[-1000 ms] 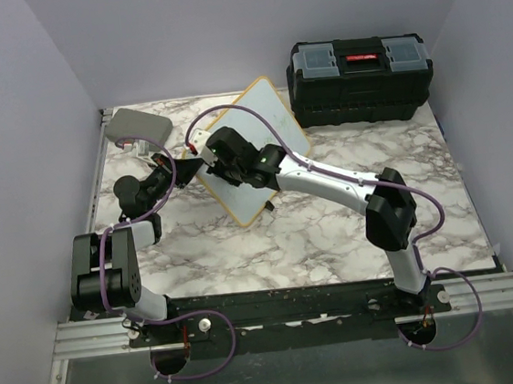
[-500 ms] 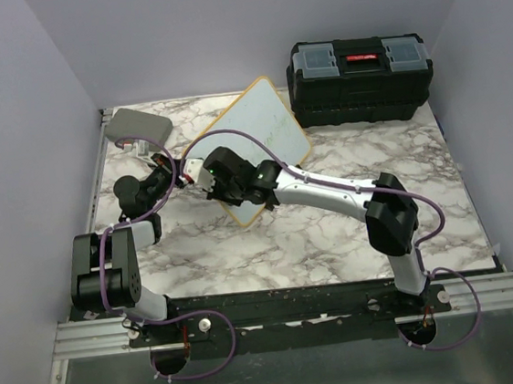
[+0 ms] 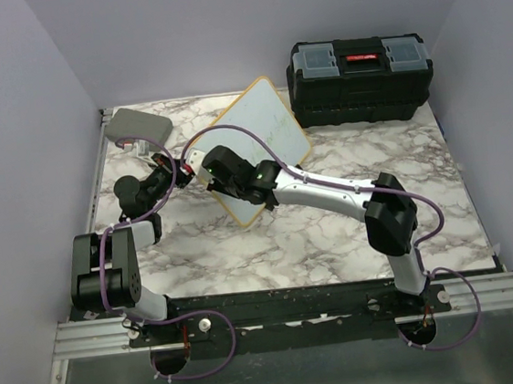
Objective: Erase the whiteboard
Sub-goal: Erase the whiteboard at the whiteboard stand.
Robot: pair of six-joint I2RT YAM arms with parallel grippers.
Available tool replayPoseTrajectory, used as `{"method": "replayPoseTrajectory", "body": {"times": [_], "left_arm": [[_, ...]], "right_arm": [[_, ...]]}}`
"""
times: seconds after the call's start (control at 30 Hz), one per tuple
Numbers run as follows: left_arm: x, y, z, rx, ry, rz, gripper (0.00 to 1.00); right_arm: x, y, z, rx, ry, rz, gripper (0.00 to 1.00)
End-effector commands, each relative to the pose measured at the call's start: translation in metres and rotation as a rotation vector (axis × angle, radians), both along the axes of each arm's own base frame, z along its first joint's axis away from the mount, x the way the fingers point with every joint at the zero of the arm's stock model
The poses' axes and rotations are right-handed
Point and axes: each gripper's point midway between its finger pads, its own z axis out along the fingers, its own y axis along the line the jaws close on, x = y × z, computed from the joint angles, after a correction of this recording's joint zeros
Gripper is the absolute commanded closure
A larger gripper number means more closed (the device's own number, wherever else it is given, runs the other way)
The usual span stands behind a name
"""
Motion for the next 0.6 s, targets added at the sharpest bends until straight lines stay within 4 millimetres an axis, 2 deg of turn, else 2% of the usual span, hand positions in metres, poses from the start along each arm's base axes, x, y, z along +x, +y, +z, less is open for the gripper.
{"method": "replayPoseTrajectory", "body": {"times": [0.0, 0.07, 0.2, 0.3, 0.4, 0.57], "left_arm": [[-0.015, -0.016, 0.002, 0.022, -0.022, -0.095, 1.00], [-0.015, -0.016, 0.002, 0.022, -0.022, -0.096, 1.00], [-0.014, -0.016, 0.001, 0.020, -0.021, -0.098, 1.00], [-0.015, -0.016, 0.001, 0.020, -0.020, -0.099, 1.00], [-0.015, -0.016, 0.002, 0.021, -0.023, -0.098, 1.00], [-0.014, -0.016, 0.003, 0.022, -0.024, -0.099, 1.00]], "right_arm": [[0.015, -0.001, 0.008, 0.013, -0.056, -0.054, 0.99], [0.008, 0.003, 0.004, 0.018, -0.022, -0.016, 0.99], [-0.033, 0.016, -0.021, 0.003, 0.174, 0.183, 1.00], [-0.053, 0.019, -0.034, -0.018, 0.272, 0.266, 0.99], [-0.049, 0.019, -0.034, -0.031, 0.263, 0.257, 0.99], [-0.002, 0.006, -0.016, -0.017, 0.086, 0.033, 0.99]]}}
